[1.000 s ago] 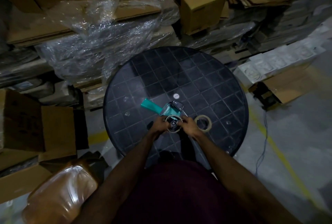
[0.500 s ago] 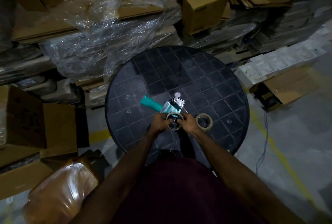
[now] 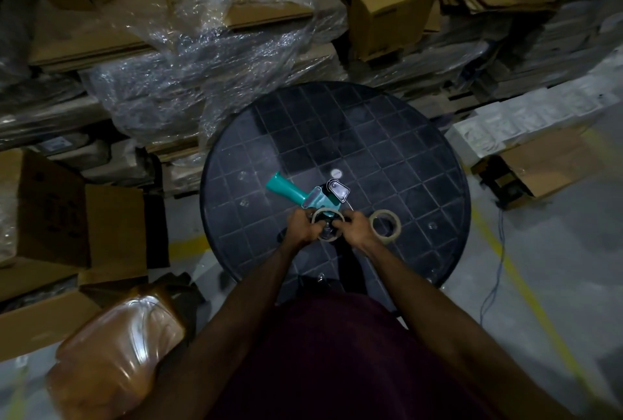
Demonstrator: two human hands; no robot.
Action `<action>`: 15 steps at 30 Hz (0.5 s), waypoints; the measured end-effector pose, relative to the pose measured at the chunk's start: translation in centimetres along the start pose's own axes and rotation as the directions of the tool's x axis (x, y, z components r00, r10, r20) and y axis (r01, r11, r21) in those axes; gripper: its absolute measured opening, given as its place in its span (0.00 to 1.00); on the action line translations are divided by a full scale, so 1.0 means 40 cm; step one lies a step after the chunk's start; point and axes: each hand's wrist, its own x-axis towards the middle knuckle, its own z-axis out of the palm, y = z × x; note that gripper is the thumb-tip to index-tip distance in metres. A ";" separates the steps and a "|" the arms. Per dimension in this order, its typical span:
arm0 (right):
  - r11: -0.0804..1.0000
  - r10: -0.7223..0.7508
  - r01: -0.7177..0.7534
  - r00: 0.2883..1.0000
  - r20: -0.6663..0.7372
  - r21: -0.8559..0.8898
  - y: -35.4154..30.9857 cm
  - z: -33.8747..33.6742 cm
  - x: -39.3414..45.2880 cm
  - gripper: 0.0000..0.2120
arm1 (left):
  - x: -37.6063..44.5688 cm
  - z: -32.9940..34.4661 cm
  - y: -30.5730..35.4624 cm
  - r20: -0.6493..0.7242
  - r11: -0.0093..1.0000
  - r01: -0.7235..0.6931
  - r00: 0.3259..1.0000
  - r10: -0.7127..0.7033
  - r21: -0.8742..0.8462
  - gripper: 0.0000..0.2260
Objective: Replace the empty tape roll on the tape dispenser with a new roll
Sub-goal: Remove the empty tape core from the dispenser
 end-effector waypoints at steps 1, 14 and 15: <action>1.000 0.004 -0.004 1.000 0.001 0.000 0.000 -0.001 0.001 0.09 | 0.004 0.002 -0.005 0.002 1.000 0.005 1.000 -0.005 0.003 0.13; 1.000 0.008 -0.008 1.000 -0.026 -0.014 0.005 -0.005 0.000 0.10 | -0.001 0.007 0.000 -0.020 1.000 0.004 1.000 -0.004 0.007 0.11; 1.000 0.009 -0.010 1.000 -0.029 -0.014 0.003 -0.005 -0.001 0.10 | -0.001 0.008 -0.001 -0.021 1.000 0.001 1.000 -0.001 0.010 0.12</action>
